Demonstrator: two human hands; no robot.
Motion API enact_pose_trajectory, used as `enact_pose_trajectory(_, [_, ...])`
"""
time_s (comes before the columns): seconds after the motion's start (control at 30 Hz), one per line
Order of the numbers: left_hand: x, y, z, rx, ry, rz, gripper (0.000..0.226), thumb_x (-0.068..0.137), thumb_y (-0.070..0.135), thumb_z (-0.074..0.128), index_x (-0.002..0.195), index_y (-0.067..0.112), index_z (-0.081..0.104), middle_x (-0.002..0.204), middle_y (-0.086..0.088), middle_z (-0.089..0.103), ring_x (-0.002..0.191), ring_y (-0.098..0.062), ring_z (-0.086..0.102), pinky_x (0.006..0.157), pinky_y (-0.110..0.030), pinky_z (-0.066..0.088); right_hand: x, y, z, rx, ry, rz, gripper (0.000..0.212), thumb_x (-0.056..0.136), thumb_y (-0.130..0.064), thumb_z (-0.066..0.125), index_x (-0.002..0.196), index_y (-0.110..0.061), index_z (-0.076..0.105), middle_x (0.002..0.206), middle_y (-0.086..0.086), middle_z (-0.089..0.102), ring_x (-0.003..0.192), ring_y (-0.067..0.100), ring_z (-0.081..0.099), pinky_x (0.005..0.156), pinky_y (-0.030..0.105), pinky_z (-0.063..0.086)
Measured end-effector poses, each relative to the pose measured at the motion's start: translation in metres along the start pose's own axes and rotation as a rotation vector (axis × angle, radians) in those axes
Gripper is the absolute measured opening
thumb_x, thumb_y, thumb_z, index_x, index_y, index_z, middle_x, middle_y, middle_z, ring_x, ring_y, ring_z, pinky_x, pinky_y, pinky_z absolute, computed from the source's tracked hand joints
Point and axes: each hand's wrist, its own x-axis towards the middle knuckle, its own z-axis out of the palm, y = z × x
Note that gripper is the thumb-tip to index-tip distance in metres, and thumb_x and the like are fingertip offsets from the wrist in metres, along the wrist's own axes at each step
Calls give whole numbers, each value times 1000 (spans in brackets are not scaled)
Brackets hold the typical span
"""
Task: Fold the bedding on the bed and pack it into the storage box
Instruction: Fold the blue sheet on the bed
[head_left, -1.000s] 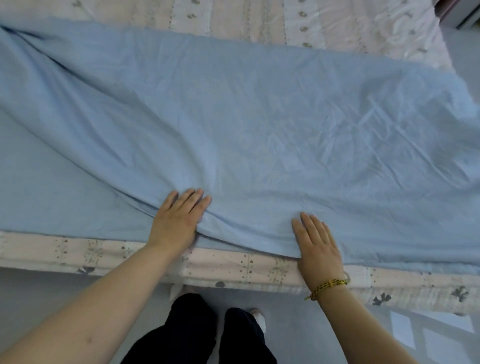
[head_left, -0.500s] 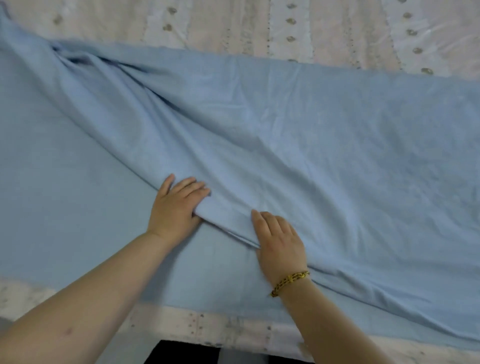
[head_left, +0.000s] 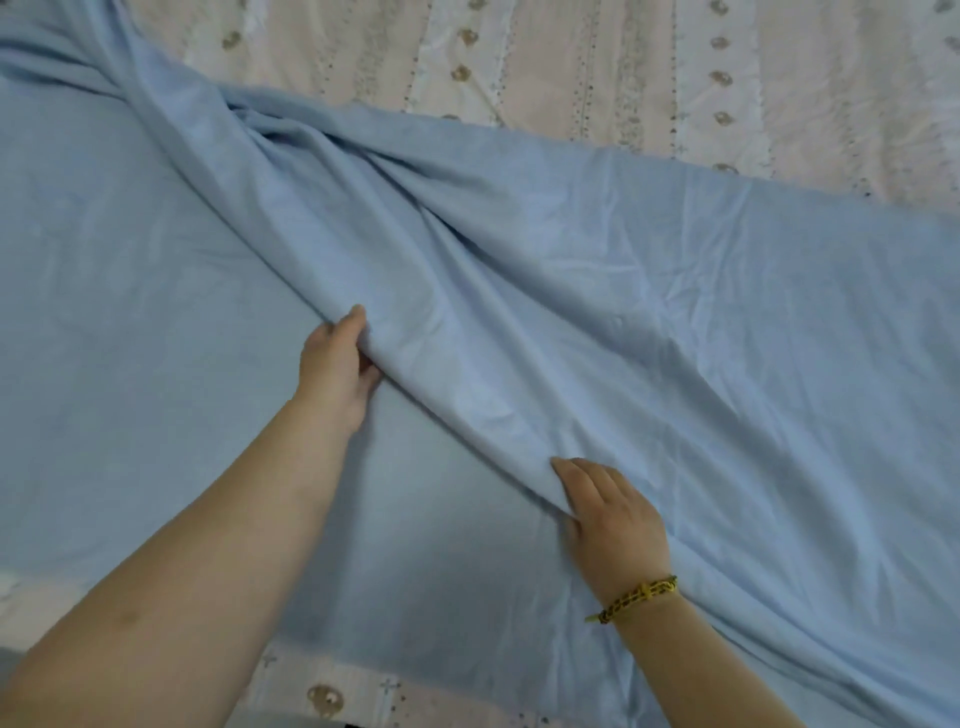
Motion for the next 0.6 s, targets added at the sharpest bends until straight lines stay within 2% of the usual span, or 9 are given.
enact_pose_trajectory(0.1, [14,27,13,-161,-52,-135,15,92,21,52,102,10,57,95,-6,64,80,-19,61,88,-40,48,-2,-6,-5,-11,30,-3,45,61,-12,34,87,-12,71,74,0,71,77,12,57,53,18,46])
enact_pose_trajectory(0.17, [21,44,14,-182,-57,-147,14,91,23,54,94,9,57,94,-7,65,80,-21,60,86,-42,46,-5,-6,-6,-1,56,0,44,62,-12,34,92,-14,67,75,2,71,85,18,47,73,26,42])
enact_pose_trajectory(0.2, [24,52,12,-201,-57,-132,13,90,22,55,90,9,57,87,-7,66,79,-22,60,83,-42,46,-5,-4,-6,-2,62,-3,43,63,-12,35,97,-16,60,76,2,71,86,19,45,77,28,39])
enact_pose_trajectory(0.3, [25,74,-7,-220,-50,-44,2,84,11,56,83,10,57,58,-3,69,72,-20,62,73,-38,50,2,2,-7,14,31,-5,39,63,-14,35,100,-19,47,77,0,71,85,17,49,65,23,44])
enact_pose_trajectory(0.37, [24,78,-31,-198,-70,-23,16,69,8,60,84,12,59,58,0,69,67,-17,66,67,-36,53,0,0,-10,8,-8,-28,37,64,-15,38,99,-19,46,75,-1,71,71,10,60,53,18,45])
enact_pose_trajectory(0.43, [19,74,-55,-117,-72,-43,13,77,11,58,89,13,60,61,2,70,68,-13,66,79,-34,53,-5,-4,-13,-48,-65,-38,44,58,-14,61,99,-17,46,73,0,70,59,15,66,49,19,48])
enact_pose_trajectory(0.5, [16,67,-67,-73,-27,-73,8,88,13,51,86,15,59,57,3,69,61,-10,66,88,-32,49,-5,-8,-8,-115,-135,17,77,30,-9,86,97,-13,48,72,3,67,53,19,64,49,21,50])
enact_pose_trajectory(0.53, [13,65,-72,-75,-20,-78,10,89,14,50,85,15,59,58,3,69,60,-10,67,92,-32,47,-3,-13,-6,-133,-143,53,82,21,-9,89,94,-11,51,70,3,65,51,20,62,48,22,49])
enact_pose_trajectory(0.6, [9,59,-74,-196,-83,-64,13,86,20,52,92,14,61,72,-1,73,77,-15,68,98,-37,45,7,-19,-3,-116,-177,29,57,27,-15,87,78,-12,62,61,1,61,45,18,58,44,20,45])
